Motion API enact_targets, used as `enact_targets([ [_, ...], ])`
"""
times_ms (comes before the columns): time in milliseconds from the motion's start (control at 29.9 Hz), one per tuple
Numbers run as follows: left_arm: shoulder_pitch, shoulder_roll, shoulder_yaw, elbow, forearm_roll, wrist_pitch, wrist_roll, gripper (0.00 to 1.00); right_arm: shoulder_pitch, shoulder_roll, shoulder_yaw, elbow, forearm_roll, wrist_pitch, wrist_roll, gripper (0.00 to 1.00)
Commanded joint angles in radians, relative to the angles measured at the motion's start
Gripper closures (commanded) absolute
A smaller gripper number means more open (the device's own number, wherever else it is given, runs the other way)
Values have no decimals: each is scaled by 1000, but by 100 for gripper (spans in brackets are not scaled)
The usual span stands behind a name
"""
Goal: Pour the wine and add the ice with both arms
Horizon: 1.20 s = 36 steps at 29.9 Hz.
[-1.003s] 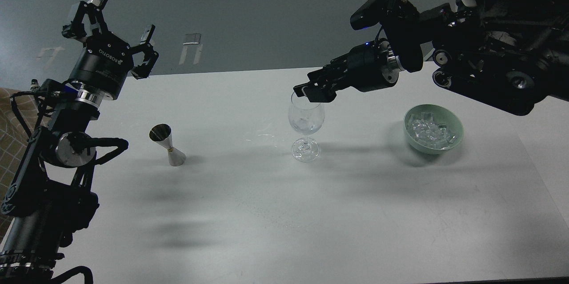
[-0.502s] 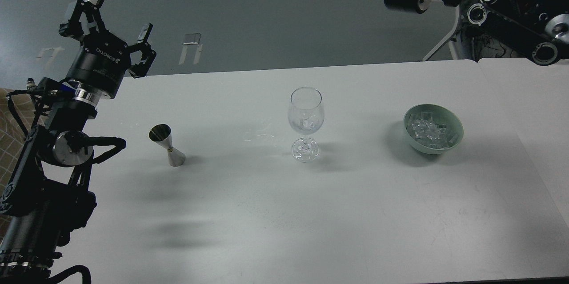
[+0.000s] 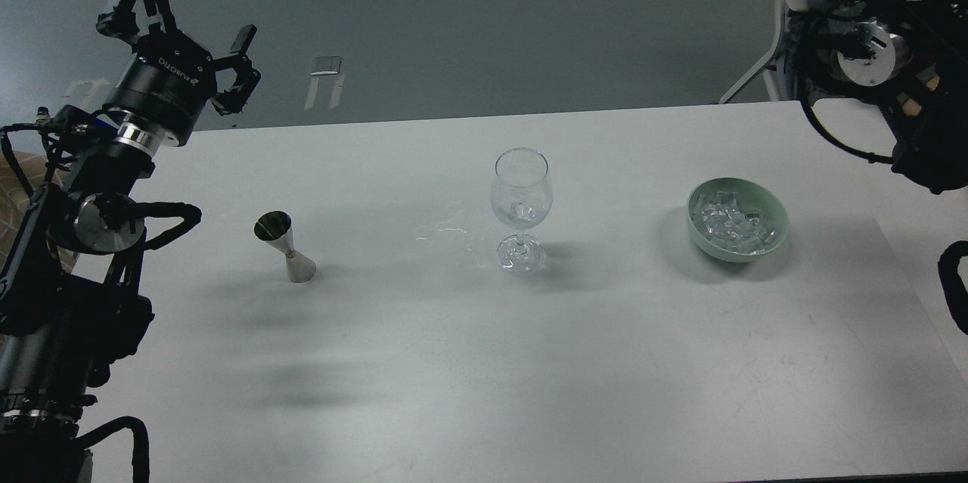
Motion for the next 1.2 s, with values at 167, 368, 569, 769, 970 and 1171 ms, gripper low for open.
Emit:
enact_targets([
  [167, -180, -66, 52, 230, -19, -31, 9, 2, -43, 161, 145, -132, 123, 63, 8, 13],
  [368, -240, -103, 51, 293, -71, -31, 42, 2, -79, 243, 204, -173, 125, 132, 10, 0],
  [569, -254, -112, 72, 329, -107, -31, 59, 2, -94, 286, 211, -195, 125, 146, 33, 0],
  [769, -254, -101, 141, 329, -107, -31, 56, 2, -94, 295, 211, -253, 133, 228, 54, 0],
  [970, -262, -101, 143, 329, -42, -31, 26, 2, -93, 310, 211, -259, 133, 228, 54, 0],
  [1171, -271, -106, 143, 329, -33, -31, -31, 2, -93, 315, 211, -259, 133, 209, 54, 0],
])
